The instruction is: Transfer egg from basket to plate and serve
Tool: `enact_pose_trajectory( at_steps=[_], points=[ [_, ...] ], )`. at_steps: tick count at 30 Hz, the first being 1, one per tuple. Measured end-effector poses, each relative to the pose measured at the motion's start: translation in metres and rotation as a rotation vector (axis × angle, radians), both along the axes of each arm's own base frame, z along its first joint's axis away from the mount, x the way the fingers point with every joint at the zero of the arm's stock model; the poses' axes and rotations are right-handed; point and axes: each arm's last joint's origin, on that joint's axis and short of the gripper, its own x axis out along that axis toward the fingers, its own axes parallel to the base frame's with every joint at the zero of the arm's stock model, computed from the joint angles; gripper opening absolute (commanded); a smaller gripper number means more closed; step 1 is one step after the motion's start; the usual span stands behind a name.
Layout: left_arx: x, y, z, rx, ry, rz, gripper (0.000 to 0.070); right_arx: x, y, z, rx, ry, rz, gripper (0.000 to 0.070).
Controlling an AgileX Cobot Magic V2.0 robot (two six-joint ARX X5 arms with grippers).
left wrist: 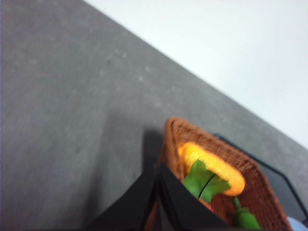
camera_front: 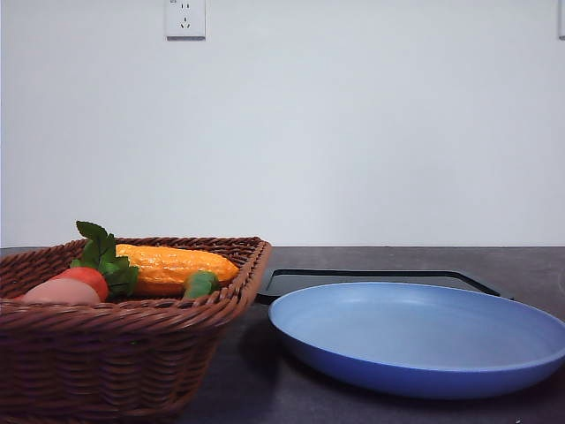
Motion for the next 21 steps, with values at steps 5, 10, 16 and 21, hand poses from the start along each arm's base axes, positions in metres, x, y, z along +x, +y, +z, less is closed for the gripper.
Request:
enact_pose_trajectory(
  at_steps=[5,10,16,21],
  points=[
    [-0.001,0.0,0.025,-0.006,0.009,-0.016,0.0,-0.003,0.0,0.032,0.004,0.016,-0.008,0.0],
    [0.005,-0.002,0.056,-0.004,0.018,-0.084,0.0,-0.001,0.0,0.06,-0.01,0.063,-0.004,0.0],
    [0.02,-0.005,0.086,0.063,0.106,-0.212,0.0,0.009,0.001,0.096,-0.075,0.147,0.029,0.0],
    [0.037,-0.01,0.101,0.133,0.224,-0.327,0.0,0.022,0.003,0.11,-0.121,0.261,0.114,0.0]
  ],
)
